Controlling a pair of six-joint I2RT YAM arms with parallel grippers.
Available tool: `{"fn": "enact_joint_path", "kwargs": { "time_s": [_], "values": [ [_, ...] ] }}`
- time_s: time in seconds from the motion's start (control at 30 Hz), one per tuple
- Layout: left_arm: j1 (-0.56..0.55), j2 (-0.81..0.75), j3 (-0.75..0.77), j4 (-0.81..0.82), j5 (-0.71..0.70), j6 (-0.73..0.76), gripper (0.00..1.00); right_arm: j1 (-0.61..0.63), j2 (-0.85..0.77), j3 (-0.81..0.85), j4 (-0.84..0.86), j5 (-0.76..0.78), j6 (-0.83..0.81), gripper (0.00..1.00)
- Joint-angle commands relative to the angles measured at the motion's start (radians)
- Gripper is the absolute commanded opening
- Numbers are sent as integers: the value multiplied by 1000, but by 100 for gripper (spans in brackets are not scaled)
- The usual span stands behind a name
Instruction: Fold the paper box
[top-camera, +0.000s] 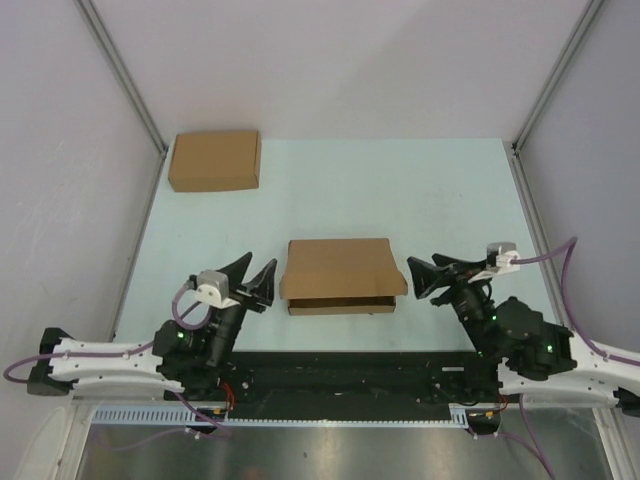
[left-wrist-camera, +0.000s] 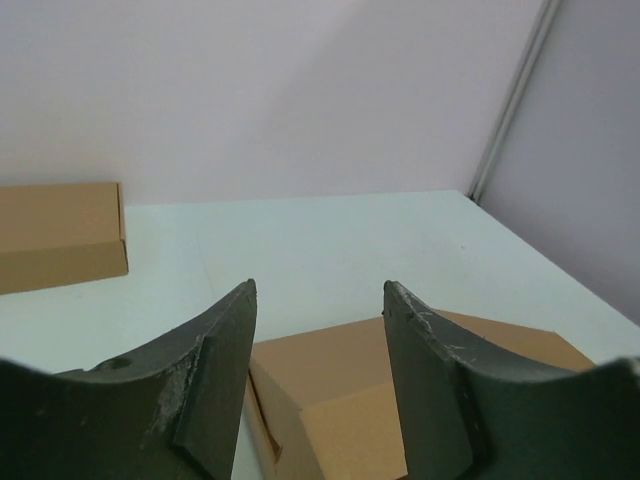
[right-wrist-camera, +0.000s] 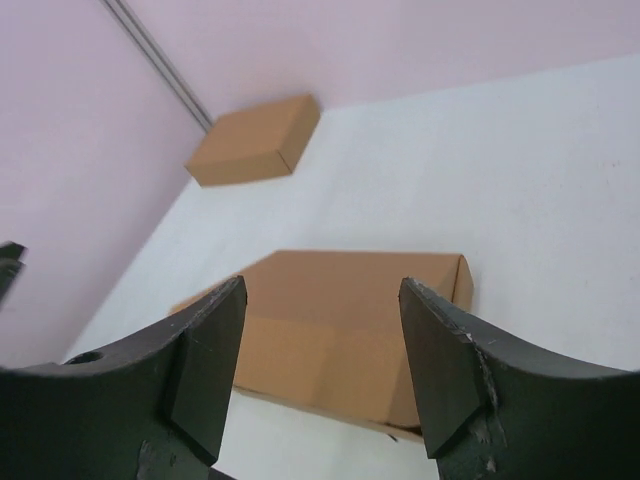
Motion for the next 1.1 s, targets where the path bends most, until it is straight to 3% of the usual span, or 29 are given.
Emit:
{"fn": "enact_joint_path", "kwargs": {
  "time_s": [0.0, 0.13, 0.2, 0.23, 0.27, 0.33, 0.43, 0.6, 1.07],
  "values": [
    [63, -17, 34, -201, 61, -198, 59, 4, 13, 72, 13, 3, -76, 69],
    [177, 133, 63, -339, 159, -363, 59, -81, 220, 78, 1, -58, -48, 66],
    [204, 214, 83, -370, 152, -457, 59, -170, 321, 77, -19, -130, 25, 54],
    [232, 278, 91, -380, 144, -485, 59, -277, 343, 72, -4, -249, 45, 48],
    [252, 302, 91, -383, 159, -532, 58, -336, 364, 63, 15, -311, 80, 37],
    [327, 345, 87, -396, 214, -600, 57, -460, 416, 45, 67, -456, 99, 30],
    [419, 363, 80, -425, 271, -710, 55, -529, 485, 38, 108, -526, 89, 26],
    [451, 412, 87, -509, 334, -767, 54, -547, 549, 0, 101, -601, 112, 17],
    [451, 339, -54, -584, 376, -957, 53, -504, 482, -189, 93, -618, 204, 17]
  ]
}}
